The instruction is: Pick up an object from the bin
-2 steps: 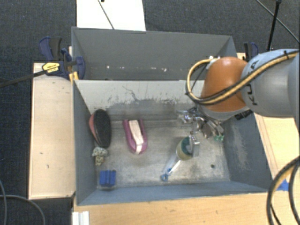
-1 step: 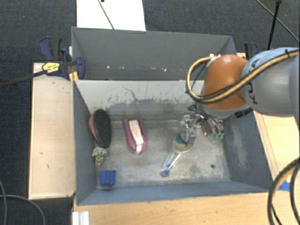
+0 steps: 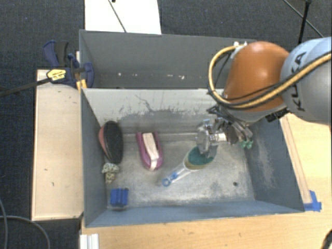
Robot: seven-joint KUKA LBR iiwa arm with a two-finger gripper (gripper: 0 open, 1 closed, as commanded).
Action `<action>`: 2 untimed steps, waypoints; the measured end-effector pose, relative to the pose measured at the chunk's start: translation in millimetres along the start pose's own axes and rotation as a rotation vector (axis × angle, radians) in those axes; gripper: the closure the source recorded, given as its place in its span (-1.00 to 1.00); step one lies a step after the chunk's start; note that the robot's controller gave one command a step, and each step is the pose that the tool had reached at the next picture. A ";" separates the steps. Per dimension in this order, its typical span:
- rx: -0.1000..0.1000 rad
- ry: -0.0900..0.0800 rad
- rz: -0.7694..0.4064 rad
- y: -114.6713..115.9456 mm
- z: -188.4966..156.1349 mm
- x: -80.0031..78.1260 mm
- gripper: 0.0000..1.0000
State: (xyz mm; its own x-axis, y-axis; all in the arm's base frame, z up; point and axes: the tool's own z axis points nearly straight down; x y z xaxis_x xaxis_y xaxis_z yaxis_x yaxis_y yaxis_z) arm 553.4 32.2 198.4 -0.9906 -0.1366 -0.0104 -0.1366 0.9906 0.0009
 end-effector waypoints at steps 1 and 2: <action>0.001 0.007 0.003 -1.8 4.6 1.1 -1.00; -0.001 0.016 0.183 -34.7 100.7 -13.2 -1.00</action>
Offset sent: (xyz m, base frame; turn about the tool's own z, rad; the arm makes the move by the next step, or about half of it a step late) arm 0.0000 0.0000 0.0000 0.0000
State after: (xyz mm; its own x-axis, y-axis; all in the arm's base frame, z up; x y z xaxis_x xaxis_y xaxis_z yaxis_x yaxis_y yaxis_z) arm 572.2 -0.1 97.8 -0.9989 0.0461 0.0057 0.0461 0.9989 0.0019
